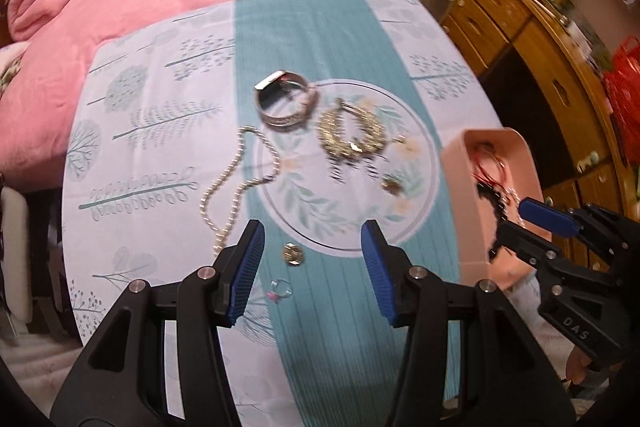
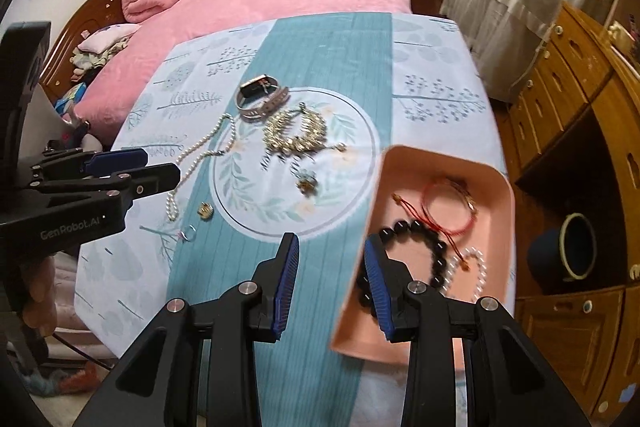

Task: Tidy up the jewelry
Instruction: 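Move the left gripper to the pink watch while the right gripper approaches the gold leaf comb, then grasp the pink-strap watch with the left gripper while the right gripper grasps the gold leaf comb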

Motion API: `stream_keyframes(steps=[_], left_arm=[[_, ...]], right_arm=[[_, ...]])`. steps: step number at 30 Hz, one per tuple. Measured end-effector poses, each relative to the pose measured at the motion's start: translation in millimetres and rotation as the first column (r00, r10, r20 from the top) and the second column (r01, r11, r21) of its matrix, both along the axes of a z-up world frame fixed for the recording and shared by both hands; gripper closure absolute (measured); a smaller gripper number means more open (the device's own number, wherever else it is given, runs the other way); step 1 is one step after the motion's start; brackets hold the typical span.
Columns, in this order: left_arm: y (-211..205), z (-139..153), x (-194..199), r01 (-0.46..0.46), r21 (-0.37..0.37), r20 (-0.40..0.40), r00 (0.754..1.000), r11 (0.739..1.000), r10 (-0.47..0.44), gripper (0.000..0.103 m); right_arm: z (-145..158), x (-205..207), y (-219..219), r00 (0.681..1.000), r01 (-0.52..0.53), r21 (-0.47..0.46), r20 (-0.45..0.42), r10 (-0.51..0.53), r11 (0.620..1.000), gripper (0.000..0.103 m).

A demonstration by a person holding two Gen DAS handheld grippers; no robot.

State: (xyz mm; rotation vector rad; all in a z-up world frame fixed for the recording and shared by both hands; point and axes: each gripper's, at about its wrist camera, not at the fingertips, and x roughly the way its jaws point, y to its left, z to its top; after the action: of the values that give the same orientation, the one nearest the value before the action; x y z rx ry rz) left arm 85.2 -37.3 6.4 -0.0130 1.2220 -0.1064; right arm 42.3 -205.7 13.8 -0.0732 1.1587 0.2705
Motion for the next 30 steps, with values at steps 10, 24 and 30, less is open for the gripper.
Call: stream_keyframes(steps=[10, 24, 30], left_arm=[[38, -17, 56, -0.073, 0.006, -0.008, 0.997, 0.997, 0.073, 0.056], [55, -74, 131, -0.14, -0.045, -0.109, 0.985, 0.989, 0.135, 0.056], [63, -100, 152, -0.204, -0.062, -0.153, 0.969, 0.977, 0.192, 0.056]], right_arm=[[-17, 82, 19, 0.997, -0.006, 0.057, -0.074, 0.01, 0.998, 0.069], [-106, 175, 60, 0.972, 0.031, 0.009, -0.232, -0.028, 0.999, 0.068], [-122, 189, 64, 0.973, 0.061, -0.002, -0.223, -0.06, 0.998, 0.068]])
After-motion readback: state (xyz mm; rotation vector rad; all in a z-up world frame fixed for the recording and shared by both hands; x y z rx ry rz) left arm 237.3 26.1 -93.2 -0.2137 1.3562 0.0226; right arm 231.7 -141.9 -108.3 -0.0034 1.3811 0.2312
